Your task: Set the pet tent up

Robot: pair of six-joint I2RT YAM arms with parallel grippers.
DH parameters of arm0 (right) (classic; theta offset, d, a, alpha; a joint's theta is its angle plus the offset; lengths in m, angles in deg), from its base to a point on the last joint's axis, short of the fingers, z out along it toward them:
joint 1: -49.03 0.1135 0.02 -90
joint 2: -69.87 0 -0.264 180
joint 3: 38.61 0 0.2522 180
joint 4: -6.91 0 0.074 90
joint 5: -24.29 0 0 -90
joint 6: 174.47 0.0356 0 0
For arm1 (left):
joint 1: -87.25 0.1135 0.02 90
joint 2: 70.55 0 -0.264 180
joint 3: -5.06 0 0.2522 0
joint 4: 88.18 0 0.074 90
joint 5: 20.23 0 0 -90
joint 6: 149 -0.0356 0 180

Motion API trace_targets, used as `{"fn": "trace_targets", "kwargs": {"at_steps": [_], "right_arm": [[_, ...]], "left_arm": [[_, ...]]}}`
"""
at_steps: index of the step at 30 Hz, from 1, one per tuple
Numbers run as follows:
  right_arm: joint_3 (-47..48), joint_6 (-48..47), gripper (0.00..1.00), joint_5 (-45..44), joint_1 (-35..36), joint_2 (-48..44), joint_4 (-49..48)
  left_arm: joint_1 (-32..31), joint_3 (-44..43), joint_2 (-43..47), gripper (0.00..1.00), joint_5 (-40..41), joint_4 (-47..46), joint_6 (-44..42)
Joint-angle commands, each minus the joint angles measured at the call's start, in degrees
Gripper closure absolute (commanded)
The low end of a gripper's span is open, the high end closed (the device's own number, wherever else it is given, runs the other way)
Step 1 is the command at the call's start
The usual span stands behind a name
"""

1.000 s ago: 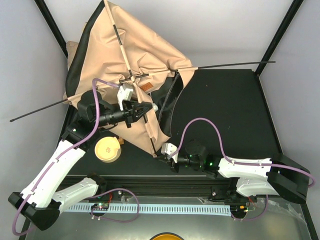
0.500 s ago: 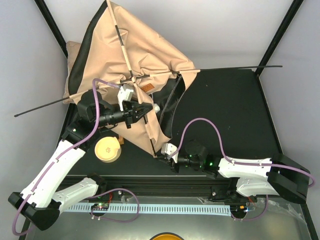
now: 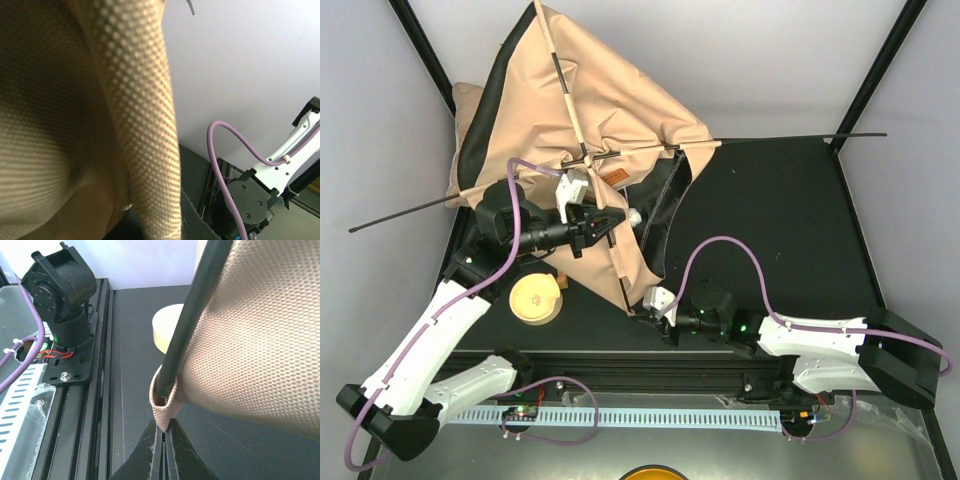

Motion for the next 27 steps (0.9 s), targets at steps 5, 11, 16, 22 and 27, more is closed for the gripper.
{"fn": "trace_targets", "kwargs": {"at_steps": [5, 11, 16, 22, 27], "right_arm": [[1.2, 3.1, 0.99, -0.5, -0.3, 2.1, -3.0], [-0.9, 6.8, 0.98, -2.9, -0.3, 9.5, -11.0], [-3.7, 8.6, 0.97, -7.2, -0.2, 14.8, -19.2], [-3.8, 7.7, 0.96, -10.5, -0.2, 20.7, -22.1], [-3.9, 8.4, 0.95, -11.6, -0.2, 26.6, -27.4]], "left_arm": [[-1.0, 6.9, 2.6, 0.98, 1.7, -9.6, -6.1], [-4.8, 19.9, 5.9, 0.98, 9.2, -18.7, -7.5], [-11.2, 27.7, 7.4, 0.98, 22.0, -21.2, -8.4], [-16.2, 39.3, 8.3, 0.98, 32.2, -32.8, -8.3], [-18.0, 43.1, 7.0, 0.98, 36.4, -36.5, -10.2]]}}
